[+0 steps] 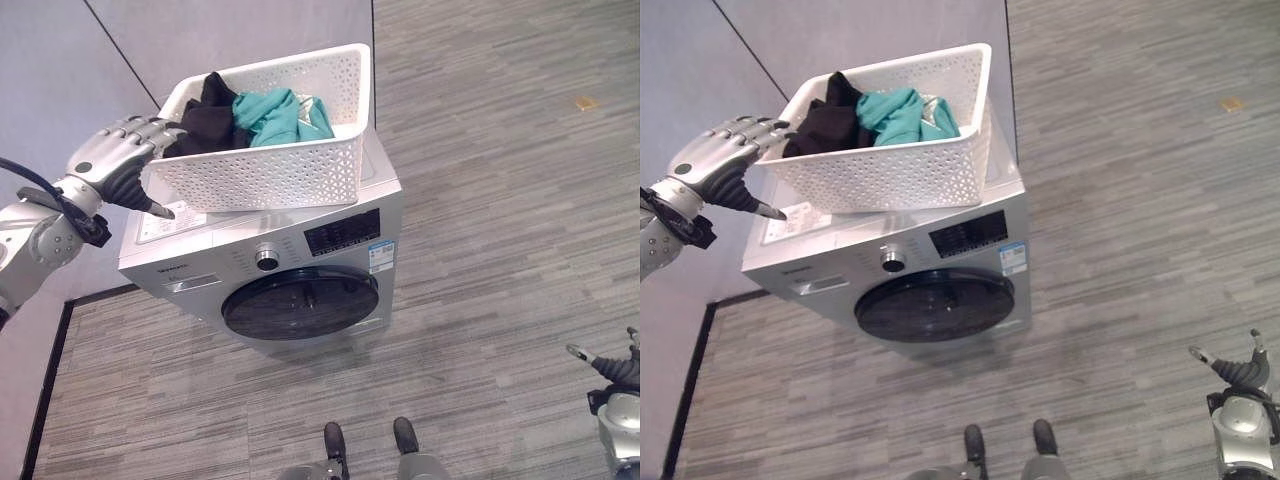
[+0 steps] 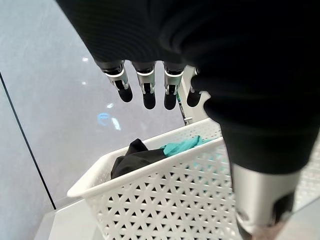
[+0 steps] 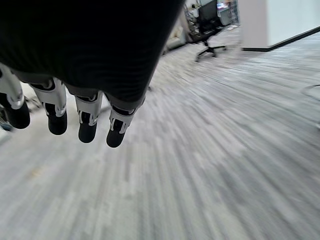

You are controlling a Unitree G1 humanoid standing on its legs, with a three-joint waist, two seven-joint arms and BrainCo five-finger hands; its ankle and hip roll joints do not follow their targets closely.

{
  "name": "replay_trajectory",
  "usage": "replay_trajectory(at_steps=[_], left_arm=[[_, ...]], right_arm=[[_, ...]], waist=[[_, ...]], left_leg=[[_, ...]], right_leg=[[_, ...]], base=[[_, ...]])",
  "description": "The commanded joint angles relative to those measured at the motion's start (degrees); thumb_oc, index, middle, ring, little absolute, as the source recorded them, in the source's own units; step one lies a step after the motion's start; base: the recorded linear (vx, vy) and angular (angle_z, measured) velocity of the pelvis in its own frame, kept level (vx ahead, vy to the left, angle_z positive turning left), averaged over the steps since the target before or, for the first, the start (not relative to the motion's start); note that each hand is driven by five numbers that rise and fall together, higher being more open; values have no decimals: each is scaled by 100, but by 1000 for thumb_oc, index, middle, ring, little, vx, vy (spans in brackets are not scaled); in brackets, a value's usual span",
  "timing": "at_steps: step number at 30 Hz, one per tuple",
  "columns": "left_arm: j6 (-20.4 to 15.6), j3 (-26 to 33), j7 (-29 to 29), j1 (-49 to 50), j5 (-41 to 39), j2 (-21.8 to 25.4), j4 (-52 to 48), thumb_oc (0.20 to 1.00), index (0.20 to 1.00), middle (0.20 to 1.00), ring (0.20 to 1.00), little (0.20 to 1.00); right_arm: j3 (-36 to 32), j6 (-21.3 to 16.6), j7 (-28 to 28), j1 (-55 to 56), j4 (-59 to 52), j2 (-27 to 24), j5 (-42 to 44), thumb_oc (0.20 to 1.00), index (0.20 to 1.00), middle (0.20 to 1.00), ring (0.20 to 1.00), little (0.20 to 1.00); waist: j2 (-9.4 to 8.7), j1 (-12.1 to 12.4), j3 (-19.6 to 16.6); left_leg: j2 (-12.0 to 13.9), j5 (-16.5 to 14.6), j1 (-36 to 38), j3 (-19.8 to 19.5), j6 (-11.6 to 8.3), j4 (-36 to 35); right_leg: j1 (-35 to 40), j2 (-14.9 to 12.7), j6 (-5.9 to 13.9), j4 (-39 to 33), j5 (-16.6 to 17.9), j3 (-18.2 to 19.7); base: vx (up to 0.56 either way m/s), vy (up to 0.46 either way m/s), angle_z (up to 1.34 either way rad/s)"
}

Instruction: Grab the laundry basket,head to the washer,open it,put in the laundry and shut it.

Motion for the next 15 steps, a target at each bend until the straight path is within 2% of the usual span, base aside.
replay_trajectory(at_steps=[1,2,3,4,5,7,15], left_arm=[[223,180,103,-389,-65,91,518,1000,1000,1000,1000,1000],[274,176,90,-420,-87,82,744,1000,1000,1000,1000,1000],[316,149,76,-470,-84,68,885,959,959,959,959,959],[340,97,78,-539,-68,63,973,831,831,831,831,831],[338,73,80,-562,-69,61,983,831,831,831,831,831],[367,-139,7,-803,-117,17,1318,213,213,213,213,213],[393,-523,-238,-1242,-375,-69,1678,200,200,200,200,200]], right_arm=[[277,-179,93,-44,-500,108,108,1000,1000,1000,1000,1000],[307,-184,129,51,-661,230,85,1000,1000,1000,1000,1000],[341,-193,153,93,-727,294,73,1000,1000,1000,1000,1000],[370,-197,160,128,-800,334,59,1000,1000,1000,1000,1000],[365,-193,159,134,-807,341,56,1000,1000,1000,1000,1000],[471,-201,211,179,-929,424,49,1000,1000,1000,1000,1000],[633,-160,299,258,-1294,497,-128,1000,1000,1000,1000,1000]], waist=[[-431,50,-59],[-439,22,-19],[-437,6,-9],[-440,-5,-1],[-444,0,-2],[-461,-26,33],[-473,-49,80]], left_leg=[[-193,-459,-22,-303,-68,23],[-182,-453,-43,-279,-68,23],[-175,-450,-50,-267,-71,23],[-170,-450,-54,-258,-71,23],[-169,-450,-54,-257,-71,23],[-156,-453,-51,-248,-74,23],[-119,-454,-43,-252,-88,23]], right_leg=[[141,-795,708,-332,87,-226],[98,-778,703,-332,91,-189],[86,-771,700,-332,93,-175],[76,-761,699,-332,94,-162],[76,-760,699,-332,95,-161],[70,-741,694,-332,96,-142],[75,-711,683,-332,75,-113]], base=[[14,-13,-5],[17,-17,-8],[28,-24,-13],[22,-15,-13],[19,-17,-12],[23,-28,-5],[17,-13,0]])
